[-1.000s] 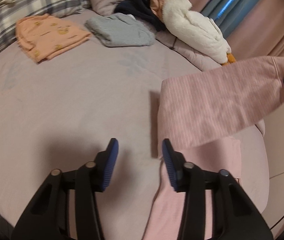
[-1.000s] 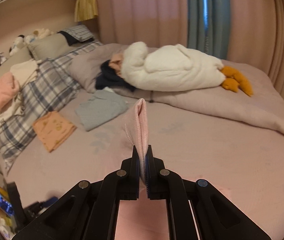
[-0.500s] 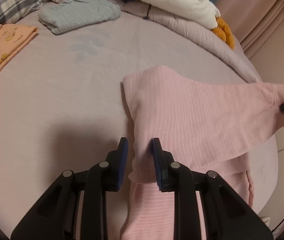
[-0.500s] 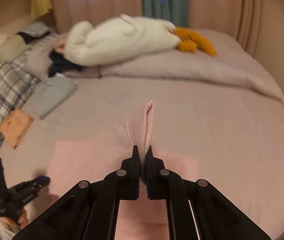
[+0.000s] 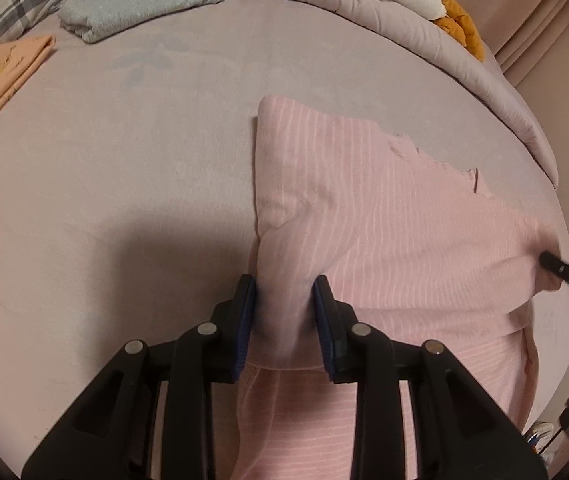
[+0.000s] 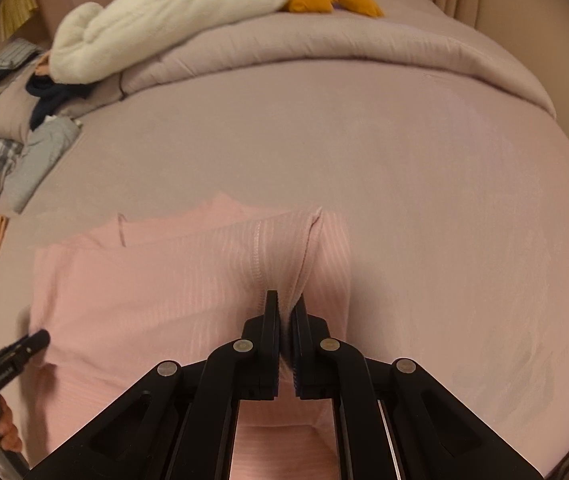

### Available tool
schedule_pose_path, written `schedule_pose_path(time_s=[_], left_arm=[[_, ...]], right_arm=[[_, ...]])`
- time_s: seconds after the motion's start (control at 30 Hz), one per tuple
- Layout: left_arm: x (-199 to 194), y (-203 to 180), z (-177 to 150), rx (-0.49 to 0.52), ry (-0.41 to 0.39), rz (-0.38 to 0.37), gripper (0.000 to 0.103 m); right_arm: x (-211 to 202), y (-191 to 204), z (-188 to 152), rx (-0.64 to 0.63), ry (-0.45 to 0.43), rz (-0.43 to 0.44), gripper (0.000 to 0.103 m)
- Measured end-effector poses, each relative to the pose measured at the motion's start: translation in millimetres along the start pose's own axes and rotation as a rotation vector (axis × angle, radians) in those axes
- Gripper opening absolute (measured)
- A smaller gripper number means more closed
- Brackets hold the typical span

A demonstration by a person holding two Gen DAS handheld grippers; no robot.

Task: Fold small clothes
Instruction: 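Lift the held hem and fold it toward the collar with the right tool, then lay the hem on the sweater body and open the right tool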

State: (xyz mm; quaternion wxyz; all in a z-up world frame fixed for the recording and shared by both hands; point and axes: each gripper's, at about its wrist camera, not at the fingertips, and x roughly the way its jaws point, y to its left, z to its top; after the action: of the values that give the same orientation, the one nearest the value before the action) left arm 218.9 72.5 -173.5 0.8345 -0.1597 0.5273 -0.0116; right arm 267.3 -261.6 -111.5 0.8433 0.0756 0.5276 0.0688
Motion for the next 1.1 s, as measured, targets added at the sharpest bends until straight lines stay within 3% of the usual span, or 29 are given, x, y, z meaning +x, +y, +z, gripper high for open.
schedule_pose_path(time_s=[0.37,1.1], left_arm=[[6,2,3,-0.005,0.012,-0.009,0.034],[10,2,1,-0.02,0.007,-0.007,0.039]], right_arm=[[34,-9,-10,0.041,0.042,-0.004,0.006],[45,-10,-15,0.037,0.016,-0.021,0.006]])
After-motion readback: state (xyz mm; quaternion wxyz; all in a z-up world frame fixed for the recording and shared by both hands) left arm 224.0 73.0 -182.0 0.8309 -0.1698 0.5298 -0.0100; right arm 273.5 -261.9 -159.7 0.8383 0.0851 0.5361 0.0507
